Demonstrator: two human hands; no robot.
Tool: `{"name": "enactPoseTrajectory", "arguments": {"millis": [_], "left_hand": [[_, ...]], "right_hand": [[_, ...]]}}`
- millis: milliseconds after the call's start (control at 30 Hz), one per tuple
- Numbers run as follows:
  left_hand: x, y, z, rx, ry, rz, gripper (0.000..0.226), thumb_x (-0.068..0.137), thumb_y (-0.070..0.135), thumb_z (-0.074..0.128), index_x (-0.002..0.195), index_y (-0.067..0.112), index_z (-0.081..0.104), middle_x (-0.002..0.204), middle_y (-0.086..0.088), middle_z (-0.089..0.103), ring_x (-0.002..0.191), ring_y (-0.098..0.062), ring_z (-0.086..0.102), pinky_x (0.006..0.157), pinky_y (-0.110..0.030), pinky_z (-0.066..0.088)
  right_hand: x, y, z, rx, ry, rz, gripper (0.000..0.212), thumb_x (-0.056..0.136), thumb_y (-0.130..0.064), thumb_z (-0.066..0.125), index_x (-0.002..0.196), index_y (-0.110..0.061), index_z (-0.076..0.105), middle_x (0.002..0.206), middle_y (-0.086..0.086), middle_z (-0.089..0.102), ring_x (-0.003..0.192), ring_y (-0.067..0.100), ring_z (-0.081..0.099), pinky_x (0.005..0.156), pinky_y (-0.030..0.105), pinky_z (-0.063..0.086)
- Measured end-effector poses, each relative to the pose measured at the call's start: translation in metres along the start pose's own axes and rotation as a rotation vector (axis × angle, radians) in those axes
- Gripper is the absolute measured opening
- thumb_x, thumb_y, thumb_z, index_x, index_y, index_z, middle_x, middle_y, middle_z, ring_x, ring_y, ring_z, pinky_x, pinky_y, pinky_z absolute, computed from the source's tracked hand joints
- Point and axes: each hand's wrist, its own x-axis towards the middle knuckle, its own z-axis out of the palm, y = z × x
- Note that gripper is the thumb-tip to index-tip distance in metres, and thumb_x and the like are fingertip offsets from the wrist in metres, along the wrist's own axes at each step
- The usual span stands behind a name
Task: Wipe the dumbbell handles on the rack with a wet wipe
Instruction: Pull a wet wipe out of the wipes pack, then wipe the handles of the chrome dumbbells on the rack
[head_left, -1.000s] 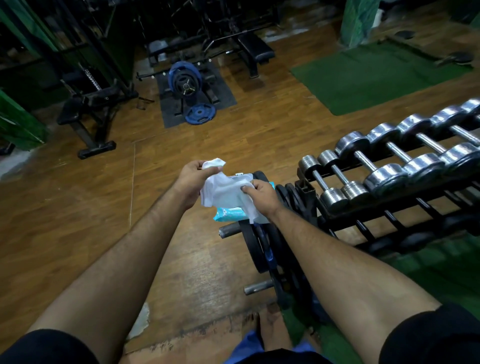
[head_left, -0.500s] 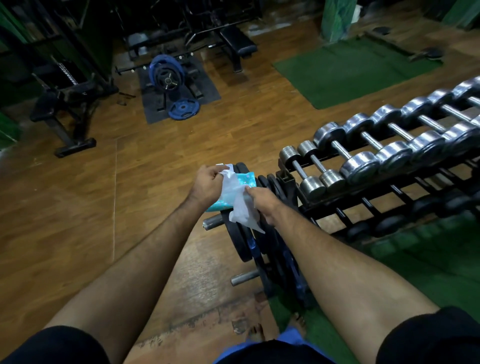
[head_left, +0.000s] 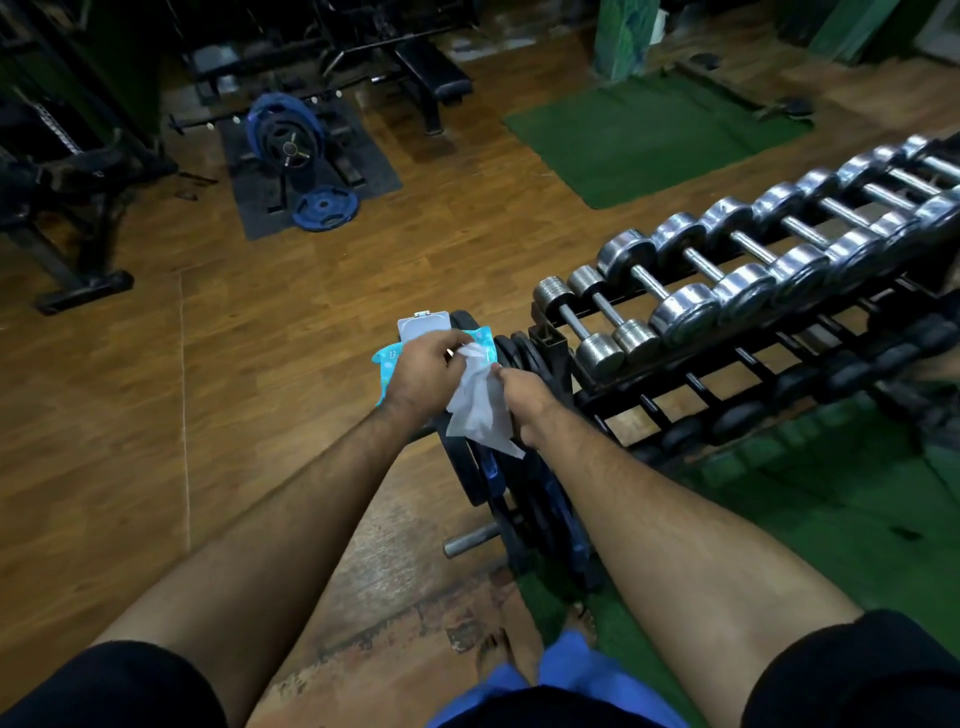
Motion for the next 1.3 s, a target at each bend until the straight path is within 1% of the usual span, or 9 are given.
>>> {"name": "enactPoseTrajectory", "arguments": {"millis": [167, 267, 333, 433, 567, 767, 967, 1100, 1300], "left_hand": [[-0.023, 0.01, 0.018, 0.119, -0.191, 0.153, 0.037, 0.081, 0.009, 0.054, 0.109, 0.016, 0.076, 0.107, -0.005, 0.075, 0.097, -0.024, 0.065, 0.087, -0.037, 0.051], [-0.025, 0.009, 0.028, 0.08, -0.205, 0.112, 0.035, 0.081, 0.01, 0.063, 0.114, 0.016, 0.074, 0.111, -0.002, 0.074, 0.101, -0.02, 0.063, 0.09, -0.035, 0.052], [-0.024, 0.01, 0.035, 0.014, -0.214, 0.073, 0.037, 0.076, 0.02, 0.066, 0.112, 0.017, 0.074, 0.111, 0.001, 0.073, 0.098, -0.015, 0.065, 0.088, -0.034, 0.054], [-0.018, 0.02, 0.044, -0.102, -0.136, -0.11, 0.036, 0.07, 0.03, 0.06, 0.101, 0.02, 0.075, 0.098, 0.005, 0.072, 0.09, -0.011, 0.067, 0.082, -0.032, 0.057], [0.006, 0.028, 0.06, -0.082, 0.114, -0.227, 0.021, 0.08, 0.017, 0.064, 0.098, 0.016, 0.074, 0.09, 0.006, 0.07, 0.082, -0.014, 0.065, 0.084, -0.035, 0.055], [0.037, 0.026, 0.083, -0.038, 0.039, -0.363, 0.053, 0.082, 0.033, 0.07, 0.131, 0.013, 0.061, 0.124, -0.008, 0.062, 0.113, -0.024, 0.058, 0.1, -0.039, 0.047], [0.06, 0.023, 0.095, -0.441, 0.028, -0.501, 0.008, 0.083, 0.009, 0.074, 0.087, 0.009, 0.068, 0.079, -0.003, 0.066, 0.074, -0.018, 0.06, 0.069, -0.029, 0.048], [0.082, 0.027, 0.105, -0.558, 0.073, -0.512, 0.017, 0.083, 0.005, 0.072, 0.076, 0.015, 0.06, 0.072, -0.001, 0.06, 0.065, -0.013, 0.055, 0.061, -0.025, 0.046], [0.11, 0.035, 0.119, -0.549, 0.1, -0.509, 0.025, 0.083, 0.003, 0.073, 0.069, 0.017, 0.057, 0.067, 0.002, 0.056, 0.06, -0.007, 0.049, 0.055, -0.018, 0.042]], "right_hand": [[-0.001, -0.007, -0.019, 0.349, -0.225, 0.104, 0.054, 0.1, -0.053, 0.045, 0.122, -0.01, 0.068, 0.112, 0.016, 0.072, 0.1, 0.03, 0.07, 0.095, 0.042, 0.054], [0.004, -0.011, -0.029, 0.281, -0.172, 0.029, 0.029, 0.1, -0.021, 0.055, 0.12, -0.003, 0.066, 0.105, 0.019, 0.072, 0.08, 0.028, 0.072, 0.068, 0.034, 0.061], [0.014, -0.012, -0.037, 0.244, -0.076, -0.039, 0.024, 0.097, -0.002, 0.052, 0.117, 0.001, 0.064, 0.103, 0.022, 0.07, 0.078, 0.031, 0.069, 0.065, 0.037, 0.06], [0.029, -0.018, -0.049, 0.245, -0.037, -0.043, 0.026, 0.097, 0.0, 0.047, 0.116, 0.0, 0.064, 0.106, 0.024, 0.07, 0.081, 0.033, 0.068, 0.07, 0.043, 0.059], [0.045, -0.026, -0.068, 0.161, -0.081, -0.073, 0.024, 0.098, -0.005, 0.046, 0.113, -0.009, 0.065, 0.11, 0.019, 0.07, 0.085, 0.03, 0.067, 0.073, 0.038, 0.056], [0.057, -0.039, -0.082, 0.158, -0.186, -0.107, 0.021, 0.101, -0.007, 0.043, 0.11, -0.006, 0.062, 0.102, 0.02, 0.069, 0.079, 0.03, 0.068, 0.069, 0.039, 0.057], [0.074, -0.045, -0.108, -0.036, -0.253, -0.129, 0.02, 0.097, -0.025, 0.06, 0.109, -0.011, 0.068, 0.107, 0.015, 0.074, 0.093, 0.032, 0.071, 0.083, 0.048, 0.057], [0.08, -0.044, -0.131, -0.28, -0.247, -0.143, 0.022, 0.091, -0.021, 0.07, 0.109, -0.008, 0.07, 0.102, 0.012, 0.075, 0.085, 0.024, 0.072, 0.078, 0.039, 0.058], [0.094, -0.051, -0.157, -0.319, -0.155, -0.139, 0.024, 0.087, -0.021, 0.072, 0.107, -0.007, 0.07, 0.101, 0.013, 0.075, 0.094, 0.033, 0.072, 0.084, 0.047, 0.058]]}}
